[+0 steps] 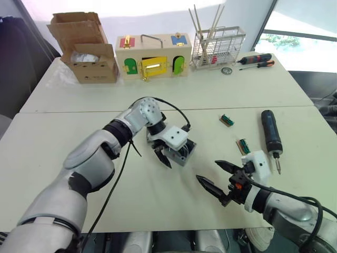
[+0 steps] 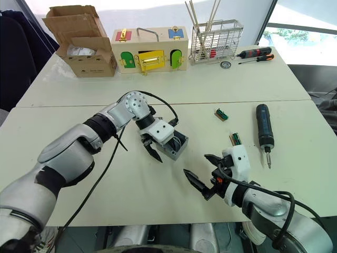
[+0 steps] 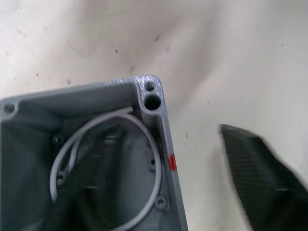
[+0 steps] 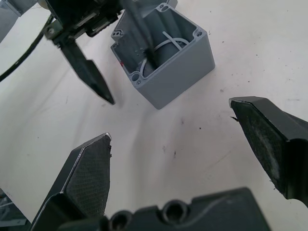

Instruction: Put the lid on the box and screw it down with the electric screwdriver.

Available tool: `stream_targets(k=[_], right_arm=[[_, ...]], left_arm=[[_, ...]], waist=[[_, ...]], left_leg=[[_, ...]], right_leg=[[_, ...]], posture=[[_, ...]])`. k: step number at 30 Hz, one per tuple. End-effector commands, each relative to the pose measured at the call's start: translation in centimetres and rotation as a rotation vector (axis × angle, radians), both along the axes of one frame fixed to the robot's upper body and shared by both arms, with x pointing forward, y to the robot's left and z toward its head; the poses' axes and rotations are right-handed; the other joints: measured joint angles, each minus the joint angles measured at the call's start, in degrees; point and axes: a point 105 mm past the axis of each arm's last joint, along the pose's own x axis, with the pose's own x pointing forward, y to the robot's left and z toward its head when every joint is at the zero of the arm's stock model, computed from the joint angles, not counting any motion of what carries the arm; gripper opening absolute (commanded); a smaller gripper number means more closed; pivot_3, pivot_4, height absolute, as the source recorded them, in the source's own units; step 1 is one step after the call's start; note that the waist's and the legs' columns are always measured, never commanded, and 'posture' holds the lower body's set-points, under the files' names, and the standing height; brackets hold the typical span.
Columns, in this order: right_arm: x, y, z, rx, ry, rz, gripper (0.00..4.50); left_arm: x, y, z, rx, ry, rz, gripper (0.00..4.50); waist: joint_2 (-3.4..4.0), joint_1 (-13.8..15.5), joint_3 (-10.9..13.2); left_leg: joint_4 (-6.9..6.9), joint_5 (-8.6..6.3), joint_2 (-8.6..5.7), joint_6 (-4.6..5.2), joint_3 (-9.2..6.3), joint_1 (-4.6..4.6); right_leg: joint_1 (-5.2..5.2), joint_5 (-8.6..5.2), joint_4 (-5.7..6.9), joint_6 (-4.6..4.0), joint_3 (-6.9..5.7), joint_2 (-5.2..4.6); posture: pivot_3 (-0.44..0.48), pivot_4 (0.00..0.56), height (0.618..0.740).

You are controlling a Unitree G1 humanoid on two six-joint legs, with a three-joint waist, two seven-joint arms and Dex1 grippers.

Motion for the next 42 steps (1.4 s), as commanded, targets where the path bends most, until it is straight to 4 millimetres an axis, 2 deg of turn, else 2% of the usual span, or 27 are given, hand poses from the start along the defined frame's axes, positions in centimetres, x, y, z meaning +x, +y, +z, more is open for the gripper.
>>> stream_targets(k=[1,5,9,11,12,13,15,18,19,23,27,31,36,39,40,42], right_arm=[[-0.3,0.1,1.5,-0.016,-0.045,0.053,4.5],[0.5,-1.3,3.8,-0.031,-0.085,0.093,4.5],[1.1,-1.9,5.4,-0.041,-0.101,0.133,4.5],[2.6,-1.8,7.6,-0.018,-0.173,0.167,4.5],[3.4,-1.4,8.8,-0.004,-0.208,0.201,4.5],[4.0,-0.9,9.4,-0.017,-0.229,0.234,4.5],[4.6,-0.2,9.6,-0.052,-0.234,0.279,4.5],[5.0,0.3,9.6,-0.077,-0.237,0.31,4.5],[5.0,0.5,9.7,-0.078,-0.242,0.319,4.5],[5.1,1.1,9.6,-0.076,-0.255,0.336,4.5],[5.0,1.3,9.5,-0.072,-0.26,0.328,4.5],[4.8,1.2,9.5,-0.07,-0.271,0.3,4.5],[4.3,0.9,9.5,-0.066,-0.278,0.259,4.5],[4.2,0.8,9.4,-0.066,-0.279,0.244,4.5],[4.1,0.7,9.5,-0.064,-0.278,0.242,4.5],[4.1,0.6,9.5,-0.063,-0.276,0.237,4.5]], left_arm=[[1.6,0.0,5.1,-0.119,-0.04,0.098,4.15],[2.9,2.2,11.6,-0.321,0.021,0.341,4.15],[3.7,3.9,13.1,-0.39,0.01,0.547,4.15],[6.0,5.9,12.7,-0.373,-0.028,0.896,4.15],[7.5,7.5,11.8,-0.34,-0.016,1.159,4.15],[7.9,8.8,10.4,-0.292,0.018,1.35,4.15],[7.3,9.9,8.5,-0.229,0.083,1.531,4.15],[6.9,10.3,6.8,-0.224,0.121,1.678,4.15],[6.8,10.5,6.3,-0.221,0.124,1.727,4.15],[6.6,10.9,4.8,-0.193,0.133,1.835,4.15],[6.2,10.5,3.7,-0.149,0.134,1.84,4.15],[6.5,11.5,1.8,-0.053,0.032,1.854,4.15],[6.2,9.8,0.6,-0.034,0.136,1.806,4.15],[6.3,9.1,0.0,-0.031,0.146,1.79,3.39],[6.4,9.1,0.0,-0.031,0.133,1.783,2.75],[6.4,9.0,0.0,-0.036,0.124,1.776,1.8]], waist=[[-0.06,-0.04,0.05],[-0.1,-0.75,0.1],[-0.08,-1.2,0.08],[-0.12,-1.48,0.11],[-0.1,-1.53,0.11],[-0.15,-1.65,0.14],[-0.15,-1.73,0.13],[-0.16,-1.21,0.14],[-0.16,-1.15,0.14],[-0.17,-1.23,0.14],[-0.16,-0.96,0.14],[-0.16,-0.28,0.14],[-0.13,0.14,0.11],[-0.1,0.35,0.07],[-0.11,0.32,0.07],[-0.11,0.2,0.07]], left_leg=[[0.0,0.0,0.0,0.0,0.01,0.0],[0.0,-0.01,0.05,0.03,0.0,-0.02],[-0.03,-0.05,0.07,0.09,-0.08,0.01],[0.0,-0.05,0.06,0.08,-0.06,0.01],[0.08,-0.04,0.05,0.08,-0.01,0.01],[0.1,-0.04,0.03,0.08,0.02,0.03],[0.12,-0.05,0.03,0.09,0.0,0.05],[-0.03,-0.1,0.04,0.17,-0.17,-0.04],[-0.02,0.04,0.04,-0.08,-0.2,-0.16],[0.57,0.18,-0.07,-0.33,-0.16,-0.94],[0.84,0.2,-0.13,-0.38,-0.14,-0.88],[0.77,0.17,-0.13,-0.37,-0.13,-0.88],[0.81,0.18,-0.13,-0.39,-0.1,-0.91],[0.82,0.18,-0.13,-0.39,-0.11,-0.82],[0.82,0.18,-0.13,-0.39,-0.11,-0.8],[0.83,0.17,-0.14,-0.38,-0.1,-0.8]], right_leg=[[0.0,0.0,0.0,0.0,0.0,0.0],[-0.06,-0.02,0.06,0.04,0.01,0.04],[-0.04,-0.08,0.13,0.13,-0.04,0.04],[-0.04,-0.09,0.2,0.14,-0.02,0.02],[-0.04,-0.08,0.23,0.13,0.06,0.02],[-0.03,-0.08,0.3,0.14,0.1,0.01],[-0.07,-0.14,0.52,0.23,0.1,0.01],[-0.38,-0.25,0.87,0.37,0.01,0.02],[-0.49,-0.25,0.88,0.37,-0.02,0.02],[-0.96,-0.22,0.87,0.34,0.0,-0.1],[-0.86,-0.16,0.88,0.26,0.06,-0.14],[-0.9,-0.16,0.88,0.26,0.07,-0.14],[-0.93,-0.15,0.88,0.25,0.11,-0.14],[-0.81,-0.15,0.88,0.25,0.09,-0.14],[-0.77,-0.15,0.87,0.25,0.08,-0.15],[-0.76,-0.15,0.87,0.25,0.09,-0.15]], posture=[[0.0,0.15,0.734],[0.0,0.15,0.734],[0.0,0.15,0.734],[0.0,0.15,0.734],[0.0,0.15,0.734],[0.0,0.15,0.734],[0.0,0.15,0.734],[0.0,0.15,0.734],[0.0,0.15,0.734],[0.0,0.15,0.734],[0.0,0.15,0.734],[0.0,0.15,0.734],[0.0,0.15,0.734],[0.0,0.15,0.734],[0.0,0.15,0.734],[0.0,0.15,0.734]])
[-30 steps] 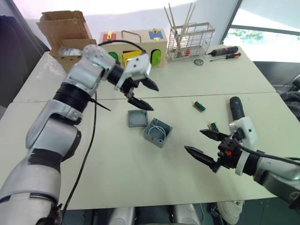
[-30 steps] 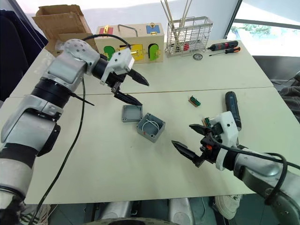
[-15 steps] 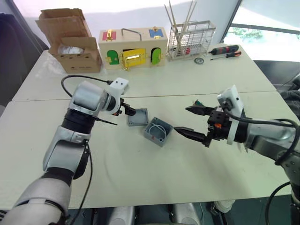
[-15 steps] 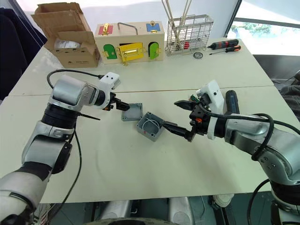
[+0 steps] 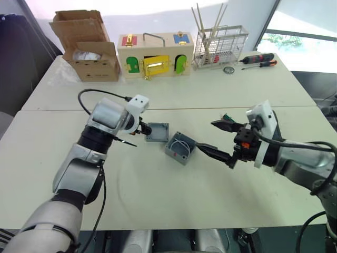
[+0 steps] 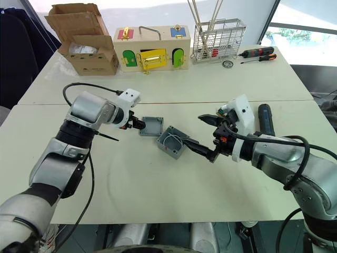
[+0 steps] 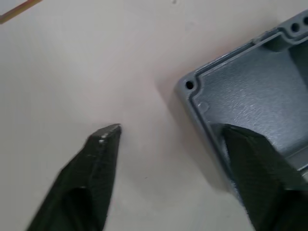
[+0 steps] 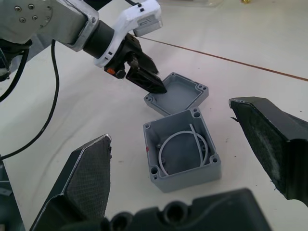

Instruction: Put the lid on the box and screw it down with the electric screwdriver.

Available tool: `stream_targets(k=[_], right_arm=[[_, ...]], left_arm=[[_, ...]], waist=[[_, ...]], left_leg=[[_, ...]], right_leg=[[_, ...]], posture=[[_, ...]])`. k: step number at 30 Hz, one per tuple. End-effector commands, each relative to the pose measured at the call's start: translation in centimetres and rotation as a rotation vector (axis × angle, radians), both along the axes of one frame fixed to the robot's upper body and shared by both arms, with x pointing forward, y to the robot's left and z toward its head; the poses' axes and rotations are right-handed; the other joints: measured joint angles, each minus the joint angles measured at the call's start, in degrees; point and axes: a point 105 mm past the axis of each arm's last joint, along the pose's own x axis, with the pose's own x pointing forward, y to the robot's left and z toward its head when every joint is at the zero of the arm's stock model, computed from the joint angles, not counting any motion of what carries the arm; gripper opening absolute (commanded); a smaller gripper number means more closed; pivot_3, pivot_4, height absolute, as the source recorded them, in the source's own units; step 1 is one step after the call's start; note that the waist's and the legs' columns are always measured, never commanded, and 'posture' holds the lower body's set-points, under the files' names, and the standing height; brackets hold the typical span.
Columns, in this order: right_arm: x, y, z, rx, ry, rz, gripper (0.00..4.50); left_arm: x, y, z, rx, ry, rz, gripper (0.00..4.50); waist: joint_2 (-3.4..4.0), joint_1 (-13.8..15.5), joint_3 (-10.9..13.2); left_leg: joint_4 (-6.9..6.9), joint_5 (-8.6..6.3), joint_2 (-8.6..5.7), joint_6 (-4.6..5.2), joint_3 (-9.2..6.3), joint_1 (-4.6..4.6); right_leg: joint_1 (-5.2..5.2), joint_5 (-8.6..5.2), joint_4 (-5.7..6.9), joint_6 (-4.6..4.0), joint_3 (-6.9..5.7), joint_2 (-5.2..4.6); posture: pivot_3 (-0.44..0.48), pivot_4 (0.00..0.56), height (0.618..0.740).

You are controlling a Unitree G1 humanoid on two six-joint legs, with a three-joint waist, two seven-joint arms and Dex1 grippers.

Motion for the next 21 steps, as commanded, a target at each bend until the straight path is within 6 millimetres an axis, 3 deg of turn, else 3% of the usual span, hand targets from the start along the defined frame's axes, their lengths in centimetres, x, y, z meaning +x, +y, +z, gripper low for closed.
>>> stream_targets(k=[1,3,4,8,10,12,14,16,21], right_arm=[[-0.4,-0.1,1.0,0.007,-0.044,-0.002,4.5],[-0.4,-0.6,1.0,-0.002,-0.039,-0.009,4.5],[-0.3,-0.9,1.2,-0.009,-0.041,-0.015,4.5],[1.2,-2.6,2.9,0.033,-0.1,-0.073,4.5],[3.3,-3.1,4.7,0.161,-0.167,-0.131,4.5],[4.4,-3.2,5.2,0.225,-0.18,-0.151,4.5],[5.0,-1.8,5.8,0.335,-0.168,-0.099,4.5],[5.7,0.2,6.7,0.474,-0.13,-0.027,4.5],[6.7,2.9,7.4,0.596,-0.049,0.082,4.5]], left_arm=[[-0.1,-0.1,-0.9,0.016,0.02,-0.006,1.26],[-0.2,-0.4,-0.7,0.001,0.018,-0.003,0.18],[-0.3,-0.5,-0.5,-0.006,0.013,0.001,0.04],[0.6,-0.3,1.5,-0.101,-0.109,0.014,0.04],[1.7,-0.1,5.1,-0.214,-0.334,-0.021,0.04],[2.0,0.0,7.0,-0.288,-0.453,-0.034,0.04],[1.7,-0.2,11.2,-0.427,-0.701,-0.103,0.04],[1.1,0.5,13.7,-0.543,-0.84,-0.093,0.04],[0.2,-0.6,14.4,-0.572,-0.958,-0.116,0.04]], waist=[[0.0,-0.09,0.0],[0.01,-0.11,-0.01],[0.01,-0.11,-0.01],[0.01,-0.17,0.0],[-0.01,-0.26,0.01],[-0.01,-0.31,0.02],[-0.01,-0.19,0.02],[-0.01,-0.34,0.02],[0.02,-0.15,0.0]], left_leg=[[0.0,0.0,0.0,0.0,0.0,0.0],[0.0,0.0,0.0,0.0,0.0,0.02],[-0.01,0.0,0.0,0.0,0.0,0.02],[0.0,-0.01,0.0,0.02,0.02,0.02],[0.0,0.0,0.01,0.0,0.02,0.01],[-0.01,0.02,0.06,-0.04,0.06,-0.02],[-0.05,0.03,0.06,-0.06,0.01,-0.14],[-0.13,0.03,0.07,-0.08,0.04,-0.16],[-0.04,0.04,0.02,-0.09,0.09,-0.18]], right_leg=[[0.0,0.0,0.0,0.0,0.0,0.0],[0.0,0.0,0.01,0.0,0.0,0.0],[0.0,0.0,0.01,0.0,0.0,0.0],[0.0,0.0,0.0,0.0,0.01,0.0],[-0.03,0.0,0.01,0.0,0.01,0.0],[-0.13,0.03,0.01,-0.05,0.03,0.01],[-0.26,0.04,0.01,-0.06,0.0,0.01],[-0.34,0.04,-0.01,-0.06,0.02,-0.01],[-0.33,0.05,0.01,-0.07,0.02,-0.07]], posture=[[0.0,0.15,0.734],[0.0,0.15,0.734],[0.0,0.15,0.734],[0.0,0.15,0.734],[0.0,0.15,0.734],[0.0,0.15,0.734],[0.0,0.15,0.734],[0.0,0.15,0.734],[0.0,0.15,0.734]])
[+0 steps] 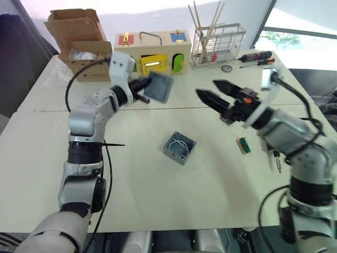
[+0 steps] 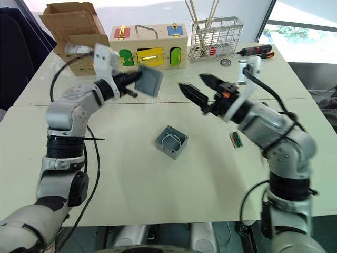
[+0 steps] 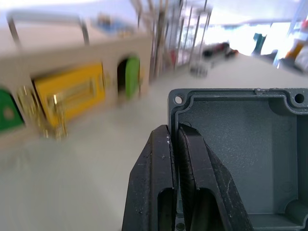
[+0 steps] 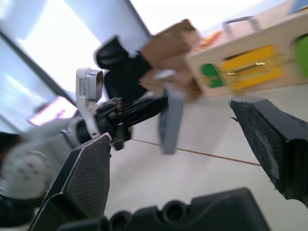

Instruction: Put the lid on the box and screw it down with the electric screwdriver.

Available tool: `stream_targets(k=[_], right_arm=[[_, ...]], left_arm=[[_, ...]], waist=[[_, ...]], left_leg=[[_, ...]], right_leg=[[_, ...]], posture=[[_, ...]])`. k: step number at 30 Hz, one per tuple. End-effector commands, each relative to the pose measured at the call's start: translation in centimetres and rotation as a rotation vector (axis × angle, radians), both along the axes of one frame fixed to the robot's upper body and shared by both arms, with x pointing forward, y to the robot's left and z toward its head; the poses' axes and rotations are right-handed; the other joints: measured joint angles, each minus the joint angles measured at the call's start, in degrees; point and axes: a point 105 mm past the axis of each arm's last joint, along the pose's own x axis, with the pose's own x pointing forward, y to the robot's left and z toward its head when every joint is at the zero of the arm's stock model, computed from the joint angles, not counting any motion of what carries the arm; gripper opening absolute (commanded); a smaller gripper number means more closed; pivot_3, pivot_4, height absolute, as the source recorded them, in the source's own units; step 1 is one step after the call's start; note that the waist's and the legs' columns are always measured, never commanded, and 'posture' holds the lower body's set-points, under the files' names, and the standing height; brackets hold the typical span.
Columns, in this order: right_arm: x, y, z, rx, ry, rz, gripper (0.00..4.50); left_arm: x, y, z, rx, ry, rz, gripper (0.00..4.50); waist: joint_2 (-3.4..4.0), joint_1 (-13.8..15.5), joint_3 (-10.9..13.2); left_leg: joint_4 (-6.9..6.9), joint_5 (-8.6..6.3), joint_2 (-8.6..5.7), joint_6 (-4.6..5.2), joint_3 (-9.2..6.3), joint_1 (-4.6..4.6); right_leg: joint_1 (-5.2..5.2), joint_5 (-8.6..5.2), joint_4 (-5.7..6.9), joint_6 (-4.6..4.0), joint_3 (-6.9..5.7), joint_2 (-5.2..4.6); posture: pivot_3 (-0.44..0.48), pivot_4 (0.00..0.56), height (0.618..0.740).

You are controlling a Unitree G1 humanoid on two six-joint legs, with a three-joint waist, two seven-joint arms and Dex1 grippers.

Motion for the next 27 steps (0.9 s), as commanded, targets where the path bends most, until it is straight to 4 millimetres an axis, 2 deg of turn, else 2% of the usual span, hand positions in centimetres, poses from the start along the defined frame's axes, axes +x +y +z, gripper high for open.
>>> stream_targets(k=[1,6,10,20,24,27], right_arm=[[0.4,0.6,1.5,0.048,-0.015,0.042,4.5],[1.3,0.8,1.4,0.051,0.024,0.048,4.5],[1.5,0.5,0.1,0.01,0.069,0.034,4.5],[1.5,0.3,-1.0,0.025,0.112,0.017,4.5],[1.7,0.3,-1.3,0.024,0.119,0.005,3.45],[1.8,0.3,-1.3,0.028,0.12,0.004,2.46]], left_arm=[[-1.0,-1.0,1.2,-0.015,-0.104,-0.017,0.04],[-1.6,-2.6,1.2,-0.005,-0.138,-0.047,0.04],[-2.1,-3.8,1.5,-0.031,-0.145,-0.072,0.04],[-3.0,-4.7,1.5,-0.02,-0.159,-0.13,0.04],[-3.4,-5.2,1.7,-0.031,-0.167,-0.163,0.0],[-3.5,-5.2,1.8,-0.034,-0.167,-0.163,0.0]], waist=[[0.0,0.18,0.0],[0.0,-0.03,0.0],[0.0,-0.38,0.0],[0.0,-1.22,0.0],[0.0,-1.31,0.0],[0.0,-1.31,0.0]], left_leg=[[0.05,0.0,-0.03,0.0,-0.02,0.0],[0.07,-0.02,-0.08,0.03,-0.06,0.0],[0.03,-0.02,-0.07,0.03,-0.04,0.0],[0.02,-0.02,-0.05,0.03,-0.05,0.0],[-0.01,-0.02,-0.05,0.03,-0.05,0.0],[-0.01,-0.02,-0.05,0.03,-0.05,0.0]], right_leg=[[0.04,0.0,0.0,-0.01,0.0,0.0],[0.08,0.01,0.0,-0.01,-0.01,-0.01],[0.03,0.01,0.01,-0.01,-0.01,-0.01],[0.03,0.01,0.01,-0.01,-0.01,0.02],[0.03,0.01,0.01,-0.01,-0.01,0.02],[0.02,0.01,0.01,-0.01,-0.01,0.02]], posture=[[0.0,0.15,0.734],[0.0,0.15,0.734],[0.0,0.15,0.734],[0.0,0.15,0.734],[0.0,0.15,0.734],[0.0,0.15,0.734]])
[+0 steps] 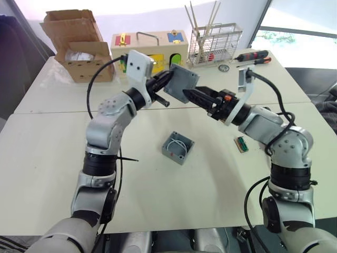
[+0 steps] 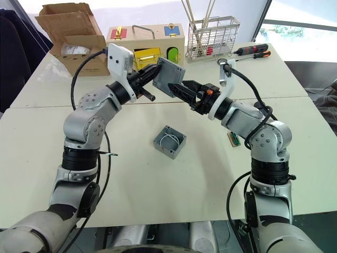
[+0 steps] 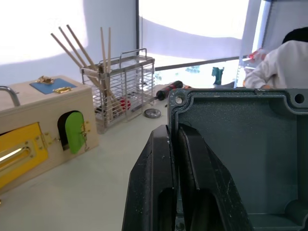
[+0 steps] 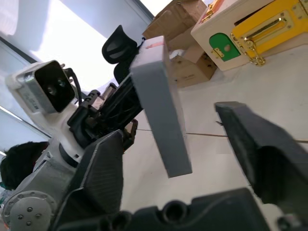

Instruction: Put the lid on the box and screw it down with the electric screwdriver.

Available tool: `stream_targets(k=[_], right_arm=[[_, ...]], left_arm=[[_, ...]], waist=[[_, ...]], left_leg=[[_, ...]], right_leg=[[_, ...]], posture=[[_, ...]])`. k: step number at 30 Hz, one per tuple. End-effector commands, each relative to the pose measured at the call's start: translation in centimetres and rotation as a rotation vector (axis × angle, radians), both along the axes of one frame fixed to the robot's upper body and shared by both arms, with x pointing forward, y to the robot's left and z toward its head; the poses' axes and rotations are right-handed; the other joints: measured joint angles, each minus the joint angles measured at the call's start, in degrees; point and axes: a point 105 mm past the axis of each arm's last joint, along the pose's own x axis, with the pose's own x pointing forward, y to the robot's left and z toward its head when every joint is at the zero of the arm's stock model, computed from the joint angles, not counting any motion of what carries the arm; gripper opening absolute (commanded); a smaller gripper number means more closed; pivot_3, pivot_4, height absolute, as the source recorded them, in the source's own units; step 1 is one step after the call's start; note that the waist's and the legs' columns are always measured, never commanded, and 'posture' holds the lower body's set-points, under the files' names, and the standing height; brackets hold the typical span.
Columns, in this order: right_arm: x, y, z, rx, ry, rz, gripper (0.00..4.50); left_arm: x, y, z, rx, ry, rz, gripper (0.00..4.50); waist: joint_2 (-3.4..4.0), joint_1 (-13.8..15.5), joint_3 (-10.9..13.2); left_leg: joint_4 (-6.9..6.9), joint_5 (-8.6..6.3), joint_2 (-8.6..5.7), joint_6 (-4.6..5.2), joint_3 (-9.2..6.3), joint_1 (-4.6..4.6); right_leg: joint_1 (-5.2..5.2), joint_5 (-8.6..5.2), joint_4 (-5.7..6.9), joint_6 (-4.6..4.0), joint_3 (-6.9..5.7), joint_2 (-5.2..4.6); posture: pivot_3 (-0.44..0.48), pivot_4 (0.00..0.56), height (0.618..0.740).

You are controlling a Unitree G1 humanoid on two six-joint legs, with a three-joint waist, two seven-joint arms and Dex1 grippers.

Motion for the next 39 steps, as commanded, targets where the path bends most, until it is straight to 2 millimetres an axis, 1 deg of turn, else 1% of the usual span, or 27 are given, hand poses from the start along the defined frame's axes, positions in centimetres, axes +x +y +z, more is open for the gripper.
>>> stream_targets(k=[1,2,4,5,12,14,15,17,18,19,21,24,26,28,30,32,35,38,39], right_arm=[[-0.3,0.1,1.1,0.03,-0.045,0.001,2.07],[-0.3,0.1,1.2,0.041,-0.047,0.002,1.69],[-0.3,0.1,1.4,0.056,-0.049,0.006,0.61],[-0.3,0.2,1.4,0.059,-0.05,0.009,0.18],[-0.5,0.2,1.5,0.069,-0.056,0.015,0.13],[-0.6,0.0,2.0,0.046,-0.131,-0.015,0.13],[-0.6,-0.2,2.3,0.016,-0.19,-0.047,0.13],[-0.7,-0.5,2.6,-0.055,-0.281,-0.092,0.13],[-0.9,-0.5,2.5,-0.121,-0.334,-0.103,0.13],[-1.3,-0.4,2.3,-0.196,-0.396,-0.102,0.13],[-1.9,-0.3,1.9,-0.391,-0.571,-0.128,0.13],[-3.0,-0.1,0.9,-0.675,-0.846,-0.104,0.13],[-3.4,-0.1,-0.2,-0.842,-1.025,-0.085,0.13],[-3.7,-0.4,-2.4,-1.017,-1.212,-0.043,0.13],[-3.9,-0.6,-3.5,-1.072,-1.32,-0.022,0.13],[-3.7,-0.8,-4.3,-1.092,-1.371,-0.038,0.13],[-3.6,-1.0,-5.1,-1.109,-1.411,-0.08,0.13],[-4.5,-0.5,-7.0,-1.119,-1.431,-0.094,0.13],[-4.7,-0.4,-7.4,-1.126,-1.436,-0.099,0.13]], left_arm=[[-0.9,-0.1,1.8,-0.027,-0.069,-0.016,0.0],[-0.8,0.0,1.8,-0.027,-0.067,-0.014,0.0],[-0.7,0.2,1.7,-0.025,-0.062,-0.007,0.0],[-0.7,0.3,1.6,-0.025,-0.059,-0.003,0.0],[-0.6,0.3,1.3,-0.022,-0.048,0.0,0.0],[-0.9,0.5,1.2,-0.045,-0.014,-0.038,0.68],[-1.0,1.2,1.4,-0.07,-0.005,-0.04,1.01],[-1.1,2.6,1.9,-0.12,0.026,-0.039,1.98],[-1.1,3.5,2.1,-0.141,0.047,-0.041,2.58],[-1.3,4.3,2.2,-0.157,0.07,-0.046,2.95],[-1.5,6.0,2.1,-0.178,0.136,-0.057,2.95],[-2.2,8.2,1.8,-0.223,0.242,-0.12,2.95],[-2.6,8.9,1.5,-0.219,0.277,-0.146,2.95],[-3.0,8.8,0.5,-0.161,0.31,-0.172,2.95],[-3.3,8.7,0.2,-0.135,0.318,-0.191,2.95],[-3.9,8.0,-0.4,-0.109,0.345,-0.244,2.95],[-4.2,7.1,-1.4,-0.07,0.37,-0.277,2.95],[-4.8,5.2,-2.4,-0.046,0.394,-0.358,2.15],[-5.0,4.8,-2.7,-0.035,0.399,-0.377,1.71]], waist=[[0.0,0.0,0.0],[0.0,-0.01,0.0],[0.0,-0.02,0.0],[0.01,0.02,0.0],[0.01,-0.01,0.0],[0.01,-0.01,0.0],[0.01,-0.02,0.0],[0.02,-0.12,0.0],[0.02,-0.18,0.0],[0.02,-0.19,0.0],[0.02,-0.25,0.0],[0.02,-0.29,0.0],[0.01,-0.27,0.01],[0.01,-0.15,0.01],[0.0,-0.01,0.0],[-0.01,-0.02,0.01],[-0.01,-0.12,0.01],[-0.01,-0.04,0.01],[-0.01,-0.03,0.01]], left_leg=[[0.0,0.0,0.0,0.0,0.0,0.0],[0.0,0.0,0.0,0.0,0.0,0.0],[-0.01,0.0,0.0,0.0,0.0,0.0],[0.0,0.0,0.0,0.0,-0.01,0.0],[-0.01,0.0,0.0,0.0,0.0,0.0],[-0.01,0.0,0.0,0.0,0.0,0.0],[-0.01,0.0,0.0,0.0,0.0,0.0],[-0.02,0.0,0.0,0.0,0.01,0.0],[-0.02,0.0,0.0,0.0,0.03,0.0],[-0.02,0.0,0.0,0.0,0.03,0.0],[-0.05,0.0,0.01,0.0,0.03,0.0],[-0.07,0.0,0.0,0.0,0.07,0.0],[-0.06,0.0,-0.05,0.0,0.08,0.0],[-0.04,0.0,-0.07,0.0,0.09,0.01],[-0.02,0.0,-0.11,-0.01,0.09,0.04],[-0.02,0.01,-0.06,-0.03,0.08,0.05],[-0.03,0.02,0.0,-0.04,0.06,0.05],[-0.06,0.02,0.02,-0.05,0.05,0.06],[-0.08,0.02,0.02,-0.05,0.01,0.07]], right_leg=[[0.0,0.0,0.0,0.0,0.0,0.0],[0.0,0.0,0.0,0.0,0.0,0.0],[-0.01,0.0,0.0,0.0,0.0,0.0],[0.0,0.0,0.0,0.0,-0.01,0.01],[-0.01,0.0,0.0,0.0,0.0,0.01],[-0.01,0.0,0.0,0.0,0.0,0.01],[-0.01,0.0,0.0,0.0,0.0,0.0],[-0.03,0.0,0.0,0.0,0.0,0.01],[-0.06,0.0,0.01,0.0,0.01,0.0],[-0.06,0.0,0.01,0.0,0.01,0.01],[-0.1,0.0,0.05,0.01,0.0,0.02],[-0.14,-0.01,0.08,0.02,0.0,0.03],[-0.14,-0.01,0.09,0.02,0.0,0.04],[-0.12,-0.01,0.08,0.02,0.0,0.04],[-0.06,-0.01,0.05,0.02,0.0,0.04],[-0.03,-0.01,0.02,0.02,0.01,0.04],[-0.03,-0.01,0.02,0.02,0.02,0.04],[-0.05,-0.01,0.02,0.01,0.03,0.04],[-0.02,-0.01,0.02,0.01,0.02,0.05]], posture=[[0.0,0.15,0.734],[0.0,0.15,0.734],[0.0,0.15,0.734],[0.0,0.15,0.734],[0.0,0.15,0.734],[0.0,0.15,0.734],[0.0,0.15,0.734],[0.0,0.15,0.734],[0.0,0.15,0.734],[0.0,0.15,0.734],[0.0,0.15,0.734],[0.0,0.15,0.734],[0.0,0.15,0.734],[0.0,0.15,0.734],[0.0,0.15,0.734],[0.0,0.15,0.734],[0.0,0.15,0.734],[0.0,0.15,0.734],[0.0,0.15,0.734]])
